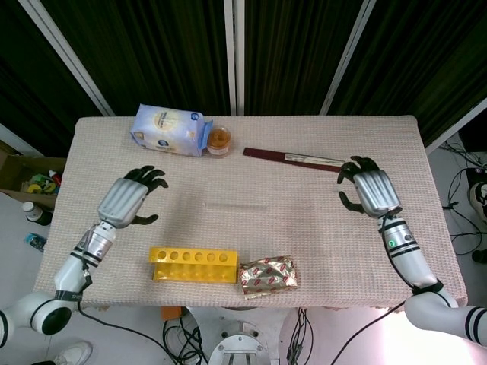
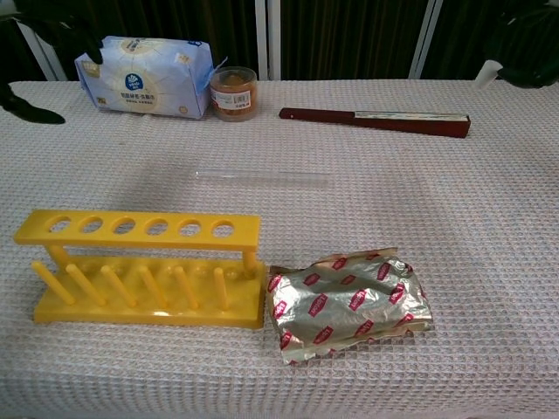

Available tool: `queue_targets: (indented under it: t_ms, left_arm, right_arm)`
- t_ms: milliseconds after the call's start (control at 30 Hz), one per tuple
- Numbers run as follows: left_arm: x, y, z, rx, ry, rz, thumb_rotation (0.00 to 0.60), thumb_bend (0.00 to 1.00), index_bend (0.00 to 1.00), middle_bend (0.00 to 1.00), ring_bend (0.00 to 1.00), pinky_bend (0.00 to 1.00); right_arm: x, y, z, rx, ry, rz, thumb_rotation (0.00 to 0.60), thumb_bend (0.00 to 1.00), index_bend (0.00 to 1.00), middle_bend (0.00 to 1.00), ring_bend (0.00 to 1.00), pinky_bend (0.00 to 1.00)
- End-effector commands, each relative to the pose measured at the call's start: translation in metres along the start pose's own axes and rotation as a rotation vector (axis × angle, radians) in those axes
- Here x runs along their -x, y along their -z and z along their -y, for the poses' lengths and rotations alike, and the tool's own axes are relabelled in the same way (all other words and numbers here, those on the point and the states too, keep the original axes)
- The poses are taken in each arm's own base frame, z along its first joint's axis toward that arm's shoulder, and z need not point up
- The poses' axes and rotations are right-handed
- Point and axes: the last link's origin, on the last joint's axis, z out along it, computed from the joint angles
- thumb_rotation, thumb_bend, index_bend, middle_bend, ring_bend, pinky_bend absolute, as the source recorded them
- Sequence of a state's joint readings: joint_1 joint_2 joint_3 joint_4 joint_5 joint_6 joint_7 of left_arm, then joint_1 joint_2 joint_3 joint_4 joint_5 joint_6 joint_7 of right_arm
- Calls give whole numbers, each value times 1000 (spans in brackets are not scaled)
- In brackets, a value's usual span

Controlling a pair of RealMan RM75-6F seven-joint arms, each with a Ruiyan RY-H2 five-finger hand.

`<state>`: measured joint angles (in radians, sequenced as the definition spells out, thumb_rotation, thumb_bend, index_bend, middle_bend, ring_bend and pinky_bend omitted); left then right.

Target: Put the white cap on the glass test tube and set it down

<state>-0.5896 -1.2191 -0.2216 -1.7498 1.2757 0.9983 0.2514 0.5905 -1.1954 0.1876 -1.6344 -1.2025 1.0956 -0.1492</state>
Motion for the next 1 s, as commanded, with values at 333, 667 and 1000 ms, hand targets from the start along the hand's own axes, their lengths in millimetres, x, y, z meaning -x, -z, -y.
queue_targets:
  t_ms: [333, 667, 1000]
  left_arm:
    - [86, -100, -97, 29, -45, 171, 600, 257, 369, 176, 115, 179]
    - [105, -127, -136, -15, -34, 141, 600, 246, 379, 172, 111, 165]
    - [111, -142, -151, -82, -1, 154, 600, 307, 453, 171, 105, 161]
  right_arm:
    - [4, 13, -22, 44, -44, 4, 600, 493, 635, 314, 123, 199]
    - [8, 13, -30, 57, -44, 5, 600, 498, 635, 313, 123, 199]
    - [12, 12, -36, 68, -59, 9, 600, 499, 634, 309, 123, 199]
